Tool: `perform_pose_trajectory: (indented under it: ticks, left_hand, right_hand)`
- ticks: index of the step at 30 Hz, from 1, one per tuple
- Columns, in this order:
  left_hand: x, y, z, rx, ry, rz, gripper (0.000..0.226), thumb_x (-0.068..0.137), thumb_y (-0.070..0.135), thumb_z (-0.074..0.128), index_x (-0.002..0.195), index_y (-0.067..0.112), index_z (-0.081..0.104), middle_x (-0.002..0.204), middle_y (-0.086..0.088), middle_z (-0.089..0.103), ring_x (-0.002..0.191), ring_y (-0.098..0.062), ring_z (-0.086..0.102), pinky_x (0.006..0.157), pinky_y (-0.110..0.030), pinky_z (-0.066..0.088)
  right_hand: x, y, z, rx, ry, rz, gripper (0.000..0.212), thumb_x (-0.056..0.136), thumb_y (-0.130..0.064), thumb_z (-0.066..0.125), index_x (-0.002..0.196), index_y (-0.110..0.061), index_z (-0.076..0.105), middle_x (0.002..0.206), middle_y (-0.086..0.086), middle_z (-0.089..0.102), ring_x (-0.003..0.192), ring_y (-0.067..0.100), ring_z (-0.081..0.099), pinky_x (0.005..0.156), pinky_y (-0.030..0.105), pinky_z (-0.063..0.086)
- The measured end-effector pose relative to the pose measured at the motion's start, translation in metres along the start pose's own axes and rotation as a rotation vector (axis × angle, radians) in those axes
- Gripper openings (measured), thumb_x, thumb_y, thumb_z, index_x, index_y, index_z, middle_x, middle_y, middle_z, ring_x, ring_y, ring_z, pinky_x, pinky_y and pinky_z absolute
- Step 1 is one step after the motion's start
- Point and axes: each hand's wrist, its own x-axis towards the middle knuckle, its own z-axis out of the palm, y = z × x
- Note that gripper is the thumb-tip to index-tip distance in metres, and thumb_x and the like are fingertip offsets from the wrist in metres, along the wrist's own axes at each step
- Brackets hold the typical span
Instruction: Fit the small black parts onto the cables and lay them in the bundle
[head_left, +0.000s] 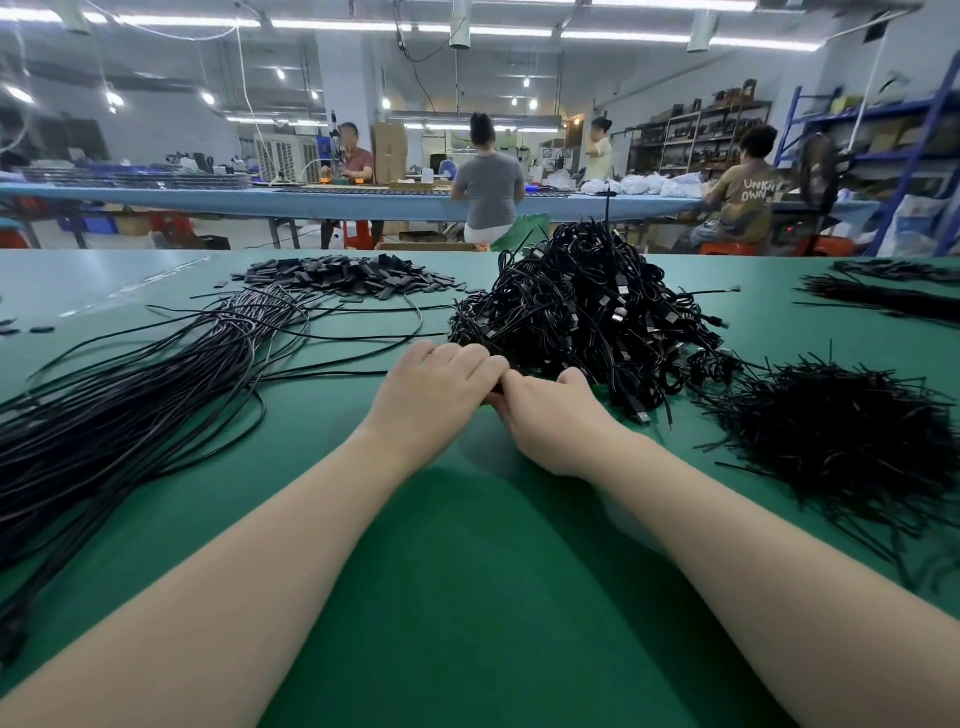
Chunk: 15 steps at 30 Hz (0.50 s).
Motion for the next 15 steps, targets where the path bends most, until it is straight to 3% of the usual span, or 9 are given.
perform_pose_trajectory:
  ticks: [3, 5, 6, 8, 10, 13, 15]
  left_hand:
    - [-0.002, 0.002, 0.001, -0.074, -0.1, -0.036, 0.028, 0.066, 0.031, 0.084, 0.081, 0.014, 0.067, 0.067, 0.001, 0.064, 0.055, -0.019, 0.065, 0.046, -0.026, 0.043]
    - [0.0, 0.008, 0.002, -0.057, -0.137, -0.041, 0.034, 0.062, 0.036, 0.088, 0.068, 0.015, 0.062, 0.057, 0.001, 0.061, 0.045, -0.018, 0.061, 0.039, -0.021, 0.036]
    - [0.001, 0.011, 0.004, -0.051, -0.146, -0.042, 0.032, 0.07, 0.037, 0.083, 0.069, 0.014, 0.061, 0.059, 0.001, 0.061, 0.048, -0.019, 0.062, 0.04, -0.022, 0.034]
    - [0.001, 0.013, 0.009, -0.113, -0.215, -0.117, 0.024, 0.095, 0.037, 0.056, 0.086, 0.015, 0.055, 0.08, -0.002, 0.065, 0.071, -0.025, 0.066, 0.051, -0.03, 0.033]
    - [-0.004, 0.007, 0.016, -0.301, -0.293, -0.315, 0.024, 0.103, 0.038, 0.033, 0.091, 0.02, 0.042, 0.093, -0.002, 0.06, 0.086, -0.03, 0.062, 0.059, -0.033, 0.032]
    - [-0.014, -0.003, 0.022, -0.577, -0.32, -0.566, 0.026, 0.103, 0.037, 0.031, 0.084, 0.02, 0.034, 0.083, 0.0, 0.049, 0.079, -0.029, 0.052, 0.065, -0.035, 0.034]
    - [-0.014, -0.003, 0.022, -0.668, -0.293, -0.652, 0.03, 0.103, 0.037, 0.032, 0.079, 0.019, 0.033, 0.077, 0.001, 0.047, 0.074, -0.028, 0.046, 0.065, -0.035, 0.032]
  right_hand:
    - [0.002, 0.009, -0.01, -0.155, -0.137, -0.069, 0.022, 0.104, -0.033, 0.022, 0.093, -0.019, 0.035, 0.097, 0.001, 0.066, 0.077, 0.024, 0.061, 0.073, 0.039, 0.021]
    - [0.005, 0.013, -0.022, -0.279, -0.201, -0.123, 0.02, 0.103, -0.03, 0.022, 0.094, -0.019, 0.036, 0.102, 0.003, 0.065, 0.087, 0.024, 0.063, 0.079, 0.039, 0.025]
    - [0.007, 0.013, -0.028, -0.371, -0.201, -0.175, 0.018, 0.102, -0.025, 0.024, 0.099, -0.018, 0.04, 0.104, 0.003, 0.065, 0.091, 0.023, 0.063, 0.082, 0.039, 0.026]
    - [0.012, 0.012, -0.042, -0.522, -0.215, -0.248, 0.02, 0.101, -0.024, 0.03, 0.11, -0.016, 0.045, 0.112, 0.002, 0.062, 0.1, 0.023, 0.06, 0.087, 0.038, 0.028]
    - [0.02, 0.02, -0.064, -0.596, -0.244, -0.167, 0.029, 0.098, -0.039, 0.043, 0.117, -0.018, 0.05, 0.118, 0.002, 0.059, 0.108, 0.023, 0.057, 0.091, 0.039, 0.03]
    - [0.027, 0.056, -0.111, -0.641, -0.312, 0.127, 0.033, 0.087, -0.052, 0.06, 0.098, -0.021, 0.055, 0.107, 0.0, 0.062, 0.099, 0.023, 0.059, 0.079, 0.037, 0.035]
    - [0.019, 0.083, -0.126, -0.569, -0.519, 0.233, 0.031, 0.086, -0.047, 0.064, 0.094, -0.017, 0.063, 0.097, -0.003, 0.066, 0.087, 0.02, 0.061, 0.072, 0.031, 0.043]
